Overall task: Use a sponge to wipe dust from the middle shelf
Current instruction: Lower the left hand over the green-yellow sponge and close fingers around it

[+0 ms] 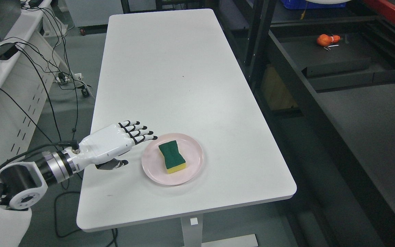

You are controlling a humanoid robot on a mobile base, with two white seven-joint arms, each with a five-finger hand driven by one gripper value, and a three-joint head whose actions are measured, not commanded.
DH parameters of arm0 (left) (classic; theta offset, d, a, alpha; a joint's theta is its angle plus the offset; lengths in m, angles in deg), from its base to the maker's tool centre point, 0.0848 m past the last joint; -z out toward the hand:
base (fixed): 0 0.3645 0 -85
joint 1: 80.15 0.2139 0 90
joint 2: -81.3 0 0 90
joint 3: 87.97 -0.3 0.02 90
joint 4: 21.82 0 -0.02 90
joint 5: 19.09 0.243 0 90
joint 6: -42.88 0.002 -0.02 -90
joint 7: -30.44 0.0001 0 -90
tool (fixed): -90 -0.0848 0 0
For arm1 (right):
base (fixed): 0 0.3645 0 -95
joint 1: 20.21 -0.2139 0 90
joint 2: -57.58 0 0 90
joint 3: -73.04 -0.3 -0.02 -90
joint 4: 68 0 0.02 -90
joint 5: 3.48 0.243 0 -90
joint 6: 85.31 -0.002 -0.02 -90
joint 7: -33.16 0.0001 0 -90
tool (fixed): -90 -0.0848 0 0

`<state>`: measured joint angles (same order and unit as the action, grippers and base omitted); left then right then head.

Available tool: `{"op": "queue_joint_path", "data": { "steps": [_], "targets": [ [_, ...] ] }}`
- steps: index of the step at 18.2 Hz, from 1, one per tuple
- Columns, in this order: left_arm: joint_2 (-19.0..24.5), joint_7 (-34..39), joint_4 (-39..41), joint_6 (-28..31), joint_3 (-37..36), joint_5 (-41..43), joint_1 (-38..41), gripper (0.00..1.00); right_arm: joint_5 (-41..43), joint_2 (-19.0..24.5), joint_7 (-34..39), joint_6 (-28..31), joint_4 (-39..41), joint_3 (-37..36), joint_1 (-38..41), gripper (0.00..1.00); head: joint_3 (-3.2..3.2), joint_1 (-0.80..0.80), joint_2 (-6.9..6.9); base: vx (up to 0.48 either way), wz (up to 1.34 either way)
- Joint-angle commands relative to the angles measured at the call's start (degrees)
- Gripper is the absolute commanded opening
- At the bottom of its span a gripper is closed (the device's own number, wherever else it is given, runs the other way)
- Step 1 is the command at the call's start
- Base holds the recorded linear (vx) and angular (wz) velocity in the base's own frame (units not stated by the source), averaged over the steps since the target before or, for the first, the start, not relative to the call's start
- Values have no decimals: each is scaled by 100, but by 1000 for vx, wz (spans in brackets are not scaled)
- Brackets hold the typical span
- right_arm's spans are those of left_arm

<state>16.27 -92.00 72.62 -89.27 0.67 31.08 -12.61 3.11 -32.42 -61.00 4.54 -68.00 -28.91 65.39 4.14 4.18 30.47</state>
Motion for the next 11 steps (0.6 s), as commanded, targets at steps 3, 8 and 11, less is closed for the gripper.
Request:
{"op": "queue_joint_path", "data": {
  "steps": [3,8,11],
  "targets": [
    [-246,-17,-751,-4,-1358,757,-725,84,0,-100,2,419,100,0,0,100,0,0,0,0,0],
    [-765,-87,-927,32,-1437,828,-848,86,0,-100,2,419,100,0,0,100,0,0,0,2,-6],
    [-757,-96,-1190,-12,-1656,1012,-1076,86,0,-100,2,419,100,0,0,100,0,0,0,12,-26]
  ]
}}
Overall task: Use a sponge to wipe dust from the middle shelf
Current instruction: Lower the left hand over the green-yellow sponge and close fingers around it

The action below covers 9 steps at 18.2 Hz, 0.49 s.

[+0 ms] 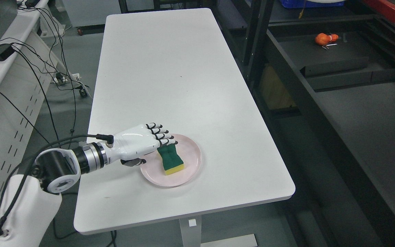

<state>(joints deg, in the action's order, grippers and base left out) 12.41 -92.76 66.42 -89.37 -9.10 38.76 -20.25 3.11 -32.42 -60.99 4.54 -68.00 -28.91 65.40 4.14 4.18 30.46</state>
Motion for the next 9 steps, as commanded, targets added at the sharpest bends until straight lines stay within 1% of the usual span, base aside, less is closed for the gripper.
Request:
{"op": "queue_joint_path", "data": {
  "steps": [1,5,9],
  "targets": [
    [-363,-20,-605,-2,-784,244,-365,86,0,-100,1,428,100,0,0,100,0,0,0,15,-8],
    [-371,-20,-658,-2,-1092,262,-383,86,0,-100,1,419,100,0,0,100,0,0,0,12,-3],
    [-415,-29,-693,-2,-1137,262,-296,86,0,-100,1,419,100,0,0,100,0,0,0,3,-1]
  ]
}}
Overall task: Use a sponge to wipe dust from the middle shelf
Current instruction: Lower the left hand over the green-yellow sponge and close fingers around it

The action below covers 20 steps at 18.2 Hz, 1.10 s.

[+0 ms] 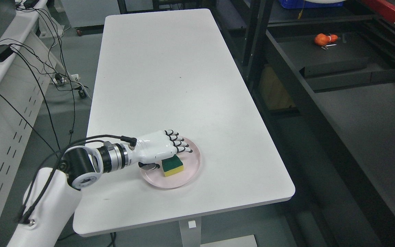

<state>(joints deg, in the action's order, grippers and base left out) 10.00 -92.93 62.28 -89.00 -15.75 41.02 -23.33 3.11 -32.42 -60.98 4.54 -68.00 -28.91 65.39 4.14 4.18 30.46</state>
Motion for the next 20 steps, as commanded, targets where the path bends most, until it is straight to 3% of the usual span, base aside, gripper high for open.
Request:
{"op": "queue_joint_path", "data": {
  "steps": [1,5,12,16,20],
  "targets": [
    [-191,-12,-324,-39,-472,35,21,86,0,-100,1,419,100,0,0,100,0,0,0,0,0],
    [-244,-143,-482,-30,-349,35,4,77,0,-100,1,419,100,0,0,100,0,0,0,0,0],
    [-340,-311,-473,-39,160,-35,-14,44,0,-100,-8,419,100,0,0,100,0,0,0,0,0],
    [-638,-311,-456,-153,845,-341,-128,32,0,-100,1,419,100,0,0,100,0,0,0,0,0],
    [-771,-311,-429,-197,1416,-1124,64,7,0,-100,1,419,100,0,0,100,0,0,0,0,0]
  ]
}}
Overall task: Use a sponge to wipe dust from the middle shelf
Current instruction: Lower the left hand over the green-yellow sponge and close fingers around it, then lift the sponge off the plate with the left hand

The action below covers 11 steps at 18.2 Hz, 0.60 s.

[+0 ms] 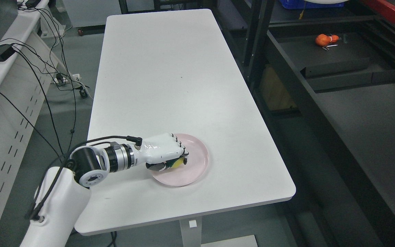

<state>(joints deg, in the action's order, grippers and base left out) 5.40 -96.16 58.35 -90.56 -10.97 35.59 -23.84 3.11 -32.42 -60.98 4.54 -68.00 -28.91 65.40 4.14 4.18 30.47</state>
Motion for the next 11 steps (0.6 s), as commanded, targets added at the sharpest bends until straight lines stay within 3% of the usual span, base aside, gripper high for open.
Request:
{"op": "queue_joint_path", "data": {
  "steps": [1,3,8,11],
  "targets": [
    [-346,12,-36,-119,1088,-678,160,3,0,-100,-8,419,100,0,0,100,0,0,0,0,0],
    [-416,38,-36,-155,1430,-1168,196,0,0,-100,0,419,100,0,0,100,0,0,0,0,0],
    [-1259,47,314,-155,2292,-2136,205,0,0,-100,0,419,100,0,0,100,0,0,0,0,0],
    [-1310,82,709,-155,2407,-2821,249,0,0,-100,0,419,100,0,0,100,0,0,0,0,0]
  ]
}}
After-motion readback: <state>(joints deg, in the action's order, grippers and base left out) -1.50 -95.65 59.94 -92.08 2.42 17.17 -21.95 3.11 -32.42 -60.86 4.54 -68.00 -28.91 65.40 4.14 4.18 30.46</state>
